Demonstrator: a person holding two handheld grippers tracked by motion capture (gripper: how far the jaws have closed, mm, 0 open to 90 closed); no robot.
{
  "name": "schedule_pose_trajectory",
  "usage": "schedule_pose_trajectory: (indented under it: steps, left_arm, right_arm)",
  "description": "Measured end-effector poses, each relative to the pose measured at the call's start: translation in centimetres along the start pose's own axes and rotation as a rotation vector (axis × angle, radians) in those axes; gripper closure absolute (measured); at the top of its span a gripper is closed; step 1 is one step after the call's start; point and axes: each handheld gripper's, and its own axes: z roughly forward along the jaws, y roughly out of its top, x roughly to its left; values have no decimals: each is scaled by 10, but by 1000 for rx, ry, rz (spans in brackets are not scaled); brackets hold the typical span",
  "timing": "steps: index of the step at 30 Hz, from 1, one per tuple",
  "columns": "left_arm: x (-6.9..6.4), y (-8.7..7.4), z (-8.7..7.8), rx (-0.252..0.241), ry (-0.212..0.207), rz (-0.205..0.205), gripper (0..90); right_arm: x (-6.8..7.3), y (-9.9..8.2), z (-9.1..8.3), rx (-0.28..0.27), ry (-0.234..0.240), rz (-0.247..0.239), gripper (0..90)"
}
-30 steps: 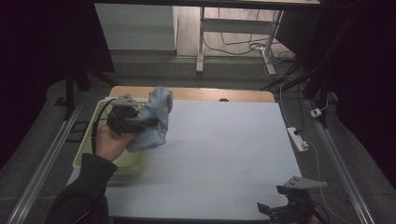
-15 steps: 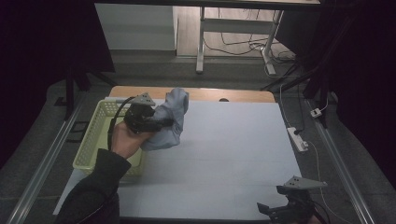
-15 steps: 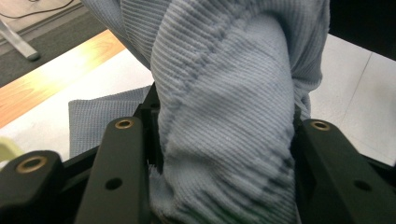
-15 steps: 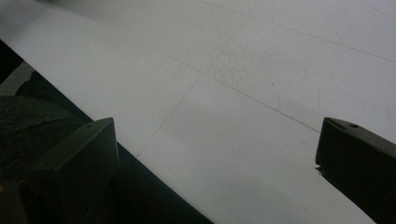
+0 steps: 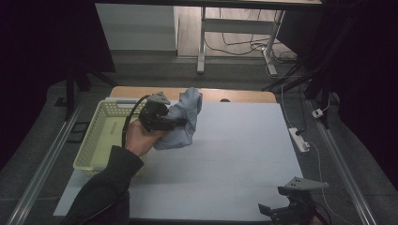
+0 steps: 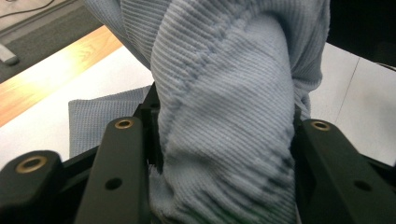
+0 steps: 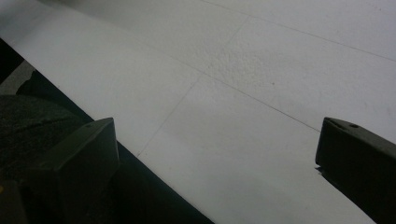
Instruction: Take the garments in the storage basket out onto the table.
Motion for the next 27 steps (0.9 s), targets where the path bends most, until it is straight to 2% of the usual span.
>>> schedule_pose_trajectory:
  steps: [6, 12, 21, 27]
  left_arm:
    - [-2, 7, 12, 0, -6, 10, 538]
    - [-4, 13, 24, 11, 7, 47, 531]
    - [-3, 17, 43, 14, 6, 40, 530]
    - [-3, 20, 58, 28, 8, 53, 528]
  right_arm:
    - [0, 0, 0, 2, 3, -3, 0]
    - [0, 0, 0, 3, 5, -3, 0]
    - [0, 0, 0, 4, 7, -2, 0]
    - [0, 0, 0, 4, 7, -4, 0]
